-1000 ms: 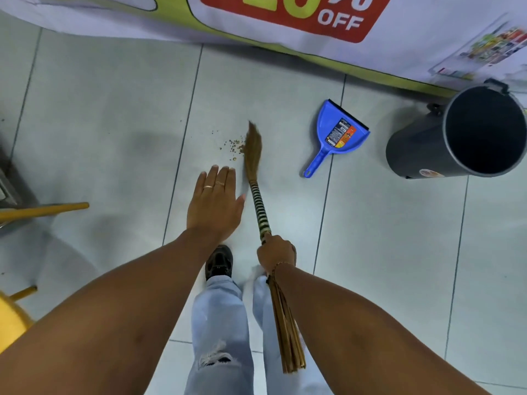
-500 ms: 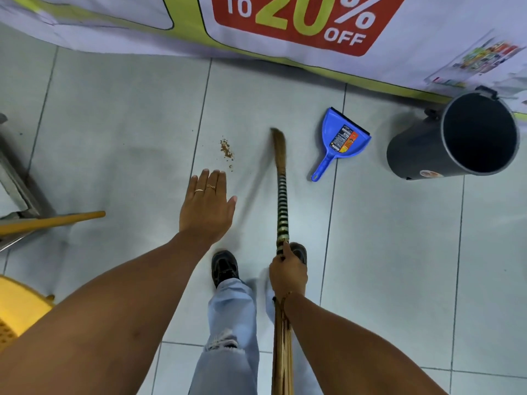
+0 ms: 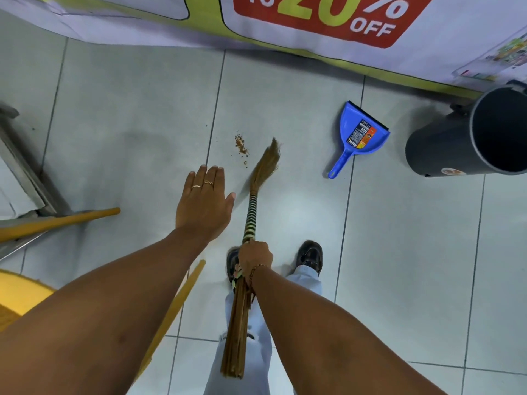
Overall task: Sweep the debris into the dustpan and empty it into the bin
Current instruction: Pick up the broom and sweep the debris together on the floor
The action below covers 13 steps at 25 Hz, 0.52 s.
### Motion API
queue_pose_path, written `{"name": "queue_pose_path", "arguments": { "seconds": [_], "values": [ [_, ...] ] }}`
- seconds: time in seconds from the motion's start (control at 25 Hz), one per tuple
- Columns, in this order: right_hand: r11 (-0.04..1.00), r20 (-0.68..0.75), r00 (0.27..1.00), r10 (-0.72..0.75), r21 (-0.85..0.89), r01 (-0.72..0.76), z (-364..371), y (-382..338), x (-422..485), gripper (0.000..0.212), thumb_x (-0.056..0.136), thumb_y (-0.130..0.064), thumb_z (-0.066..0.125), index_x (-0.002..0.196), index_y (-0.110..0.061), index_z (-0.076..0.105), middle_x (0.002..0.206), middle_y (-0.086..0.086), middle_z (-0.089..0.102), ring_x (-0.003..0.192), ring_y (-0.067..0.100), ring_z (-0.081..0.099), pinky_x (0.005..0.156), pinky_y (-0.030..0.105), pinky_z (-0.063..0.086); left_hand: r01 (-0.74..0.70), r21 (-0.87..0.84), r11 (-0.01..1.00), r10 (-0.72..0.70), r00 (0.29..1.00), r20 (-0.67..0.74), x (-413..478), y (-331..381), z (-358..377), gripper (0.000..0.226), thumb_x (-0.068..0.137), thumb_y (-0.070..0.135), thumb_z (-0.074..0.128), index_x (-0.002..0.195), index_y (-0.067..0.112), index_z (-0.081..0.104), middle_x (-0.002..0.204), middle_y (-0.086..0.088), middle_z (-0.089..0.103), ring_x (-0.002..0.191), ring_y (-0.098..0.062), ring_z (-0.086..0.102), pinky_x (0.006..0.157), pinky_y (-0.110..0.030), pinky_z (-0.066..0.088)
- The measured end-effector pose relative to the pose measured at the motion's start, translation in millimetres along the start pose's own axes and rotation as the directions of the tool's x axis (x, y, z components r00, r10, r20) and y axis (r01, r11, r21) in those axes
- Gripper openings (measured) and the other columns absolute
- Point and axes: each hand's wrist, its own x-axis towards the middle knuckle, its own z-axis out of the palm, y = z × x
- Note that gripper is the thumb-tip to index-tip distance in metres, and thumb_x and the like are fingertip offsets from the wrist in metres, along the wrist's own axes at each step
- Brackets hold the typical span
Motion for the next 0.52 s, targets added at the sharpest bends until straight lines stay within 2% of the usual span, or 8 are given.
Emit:
{"name": "queue_pose_path", "arguments": {
  "seconds": [0.04,0.08,0.16,0.24,0.28,0.32,0.4,0.52],
  "values": [
    [1.0,0.01,1.0,-0.008,0.019,0.008,-1.2,-7.7,0.4,0.035,0.099,-0.016,0.035,0.123,-0.001,0.056,0.106,0.009,0.068,0.066,0.018,0.057,0.04,0.004,0.039,0.007,0.006,1.0,-0.007,1.0,-0.001,2.5,-5.2,-2.5,0.061,0.099,0.037,0.035,0.147,0.003,0.023,0.154,-0.016,0.032,0.146,-0.031,0.022,0.121,-0.042,0.015],
    [0.999,0.018,1.0,-0.014,0.043,0.013,-1.3,-14.5,0.1,0.035,0.098,-0.013,0.035,0.124,-0.002,0.055,0.101,0.009,0.068,0.07,0.02,0.06,0.045,0.006,0.039,0.014,0.011,1.0,-0.014,1.0,-0.003,5.6,-9.9,-5.7,0.061,0.099,0.037,0.035,0.148,0.003,0.022,0.154,-0.016,0.031,0.146,-0.031,0.021,0.121,-0.042,0.014],
    [0.99,-0.031,0.998,-0.048,0.131,0.052,-2.2,-21.3,-2.3,0.038,0.096,-0.013,0.035,0.128,-0.01,0.055,0.111,0.013,0.067,0.091,0.028,0.065,0.064,0.018,0.045,0.034,0.006,0.999,-0.034,0.999,-0.01,13.4,-16.7,-12.5,0.06,0.099,0.036,0.034,0.148,0.002,0.022,0.154,-0.016,0.031,0.146,-0.03,0.021,0.121,-0.041,0.014],
    [0.952,-0.114,0.992,-0.056,0.294,0.088,-7.2,-21.6,-4.5,0.044,0.094,-0.017,0.038,0.135,-0.022,0.051,0.113,0.014,0.068,0.09,0.031,0.065,0.068,0.025,0.054,0.059,-0.021,0.998,-0.059,0.998,-0.02,23.6,-17.2,-19.5,0.06,0.099,0.035,0.035,0.147,0.002,0.024,0.153,-0.017,0.032,0.146,-0.03,0.022,0.121,-0.042,0.014],
    [0.94,-0.168,0.984,-0.065,0.32,0.116,-13.2,-19.2,-2.6,0.046,0.093,-0.02,0.04,0.137,-0.026,0.049,0.11,0.015,0.069,0.091,0.032,0.066,0.073,0.029,0.057,0.067,-0.035,0.997,-0.068,0.997,-0.024,29.1,-14.7,-22.2,0.06,0.099,0.035,0.036,0.147,0.002,0.024,0.153,-0.017,0.033,0.146,-0.03,0.022,0.121,-0.042,0.014],
    [0.942,-0.21,0.974,-0.086,0.3,0.148,-24.3,-18.3,2.7,0.047,0.091,-0.022,0.042,0.137,-0.028,0.049,0.107,0.015,0.071,0.093,0.035,0.067,0.081,0.036,0.058,0.074,-0.048,0.996,-0.076,0.997,-0.026,35.4,-10.3,-24.4,0.06,0.098,0.034,0.036,0.147,0.001,0.024,0.153,-0.017,0.033,0.145,-0.03,0.022,0.121,-0.042,0.014],
    [0.956,-0.263,0.955,-0.134,0.22,0.195,-59.4,-24.8,28.2,0.048,0.09,-0.024,0.043,0.137,-0.03,0.048,0.106,0.014,0.071,0.096,0.038,0.066,0.086,0.046,0.057,0.085,-0.072,0.994,-0.088,0.996,-0.034,52.3,4.0,-27.9,0.06,0.098,0.034,0.037,0.147,0.001,0.025,0.153,-0.017,0.034,0.145,-0.03,0.022,0.122,-0.042,0.014],
    [0.986,-0.3,0.941,-0.159,0.003,0.167,-132.6,-52.6,83.6,0.042,0.092,-0.027,0.038,0.128,-0.023,0.058,0.111,0.014,0.069,0.098,0.037,0.066,0.088,0.045,0.056,0.132,-0.118,0.984,-0.137,0.99,-0.041,83.7,34.6,-30.4,0.059,0.098,0.033,0.036,0.147,0.002,0.023,0.153,-0.016,0.033,0.146,-0.03,0.021,0.122,-0.041,0.013]
  ]
}}
